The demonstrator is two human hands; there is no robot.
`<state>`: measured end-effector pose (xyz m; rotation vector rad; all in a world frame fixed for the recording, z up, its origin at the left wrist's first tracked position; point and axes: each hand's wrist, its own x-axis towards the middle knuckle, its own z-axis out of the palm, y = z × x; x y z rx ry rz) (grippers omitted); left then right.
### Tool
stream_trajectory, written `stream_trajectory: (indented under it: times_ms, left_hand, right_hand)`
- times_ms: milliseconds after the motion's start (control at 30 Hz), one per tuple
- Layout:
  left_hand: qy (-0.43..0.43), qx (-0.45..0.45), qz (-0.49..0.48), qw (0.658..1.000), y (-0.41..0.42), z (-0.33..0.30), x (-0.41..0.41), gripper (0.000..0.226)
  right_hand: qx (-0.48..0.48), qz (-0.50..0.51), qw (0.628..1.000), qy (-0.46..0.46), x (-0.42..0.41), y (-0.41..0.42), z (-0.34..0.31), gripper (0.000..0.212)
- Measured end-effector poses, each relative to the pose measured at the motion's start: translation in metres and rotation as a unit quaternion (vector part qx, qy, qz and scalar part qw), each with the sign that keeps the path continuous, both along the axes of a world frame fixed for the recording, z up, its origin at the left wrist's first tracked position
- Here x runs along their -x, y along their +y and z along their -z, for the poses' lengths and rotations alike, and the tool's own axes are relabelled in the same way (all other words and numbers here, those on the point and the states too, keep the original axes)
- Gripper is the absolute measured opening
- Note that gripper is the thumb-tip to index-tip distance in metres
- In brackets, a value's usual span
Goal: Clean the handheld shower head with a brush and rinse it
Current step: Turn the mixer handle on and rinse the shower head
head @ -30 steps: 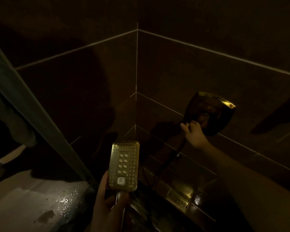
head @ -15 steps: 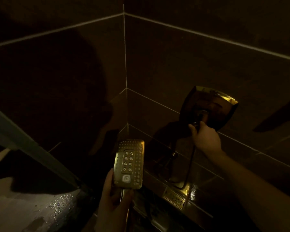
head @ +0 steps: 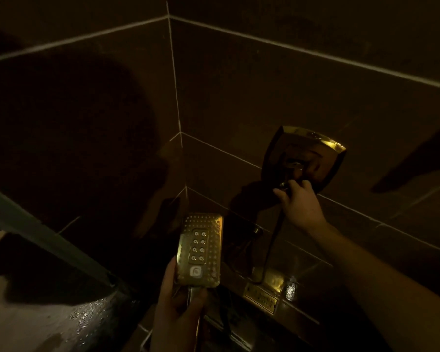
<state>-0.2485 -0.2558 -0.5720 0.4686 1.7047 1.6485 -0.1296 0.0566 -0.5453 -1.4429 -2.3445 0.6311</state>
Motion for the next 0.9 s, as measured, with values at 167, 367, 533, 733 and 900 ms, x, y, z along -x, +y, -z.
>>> stream_trajectory:
  times_ms: [167,367,533,733,900]
  left_hand:
    - [-0.014,0.014,-0.006,1.000,0.010,0.012,0.003,0.073]
    - [0.006,0.051,0.011,0.999,0.015,0.022,0.001,0.077]
    - [0.020,0.051,0.022,0.998,0.020,0.022,0.000,0.071]
    - [-0.002,0.053,0.027,0.998,0.025,0.025,-0.004,0.067]
    - [-0.011,0.055,0.033,0.998,0.027,0.023,-0.005,0.070]
  right_hand:
    - [0.033,-0.022,0.999,-0.021,0.001,0.008,0.007,0.016]
    - [0.026,-0.048,0.997,-0.054,-0.002,0.015,0.012,0.011]
    - [0.022,-0.043,0.996,-0.070,-0.002,0.014,0.010,0.013]
    - [0.031,-0.035,0.996,-0.078,-0.001,0.009,0.004,0.019]
    - [0.033,-0.030,0.994,-0.096,0.002,0.007,-0.001,0.023]
